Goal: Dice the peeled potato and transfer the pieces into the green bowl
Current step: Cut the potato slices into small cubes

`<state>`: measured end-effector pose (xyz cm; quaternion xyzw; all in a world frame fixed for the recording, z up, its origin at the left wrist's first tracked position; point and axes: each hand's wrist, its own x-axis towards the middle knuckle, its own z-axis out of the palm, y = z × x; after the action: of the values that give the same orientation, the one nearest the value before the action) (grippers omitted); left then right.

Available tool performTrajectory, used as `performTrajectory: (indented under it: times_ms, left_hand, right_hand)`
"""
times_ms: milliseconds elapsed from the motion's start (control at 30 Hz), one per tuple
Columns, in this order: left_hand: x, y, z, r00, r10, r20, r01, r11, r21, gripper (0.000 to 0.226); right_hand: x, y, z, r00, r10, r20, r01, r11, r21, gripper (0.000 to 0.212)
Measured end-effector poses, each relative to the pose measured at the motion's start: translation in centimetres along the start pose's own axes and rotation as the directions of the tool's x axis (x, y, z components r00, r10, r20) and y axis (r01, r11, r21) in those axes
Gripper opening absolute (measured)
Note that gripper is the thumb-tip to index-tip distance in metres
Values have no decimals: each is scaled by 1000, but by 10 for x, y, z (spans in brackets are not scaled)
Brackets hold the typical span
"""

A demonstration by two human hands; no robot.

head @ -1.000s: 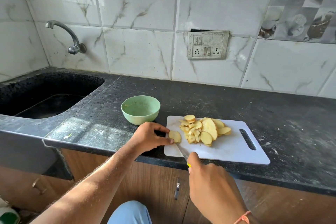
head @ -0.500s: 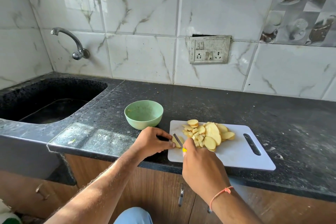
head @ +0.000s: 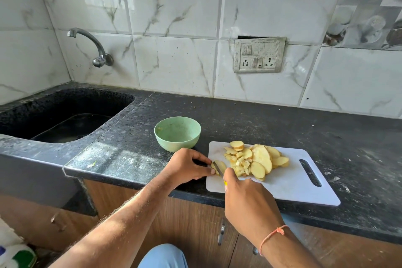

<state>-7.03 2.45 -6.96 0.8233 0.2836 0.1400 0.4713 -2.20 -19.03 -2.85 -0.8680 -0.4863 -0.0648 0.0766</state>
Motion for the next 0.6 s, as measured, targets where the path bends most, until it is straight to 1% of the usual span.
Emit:
performTrajectory:
  times_ms: [67,133,200,267,367,467,533,600]
  left_hand:
    - [0,0,0,1000,-2,-4,2,1000,1,25]
    - [0,0,1,1000,-5,-6,5,1000,-4,25]
    - [0,0,1,1000,-7,-6,7,1000,-5,25]
    - [-1,0,2,1000,-7,-11,7,1000,-1,26]
    - [-1,0,2,1000,-10,-20,10,1000,0,27]
    - [-2,0,3,1000,-2,-22,2,1000,1,28]
    - [-3,0,3,999,19,-29,-18,1000,24,28]
    - [-5,0,4,997,71,-32,-68,995,75,30]
  right_hand:
    - [-10,3,-3,1000,-5,30,4,1000,22,32]
    - [-21,6,-9,998,-8,57,5,999,46,21]
    - [-32,8,-15,997,-7,78,3,999,53,16]
    - [-41,14,-20,998,-1,68,-4,996,84,10]
    - [-44,28,-25,1000,32,0,-31,974,224,6]
    - [-30,52,-19,996,78,-49,-51,907,417,9]
    - [-14,73,-9,992,119,-39,-77,826,558,7]
    - [-5,90,7,992,126,-26,-77,744,664,8]
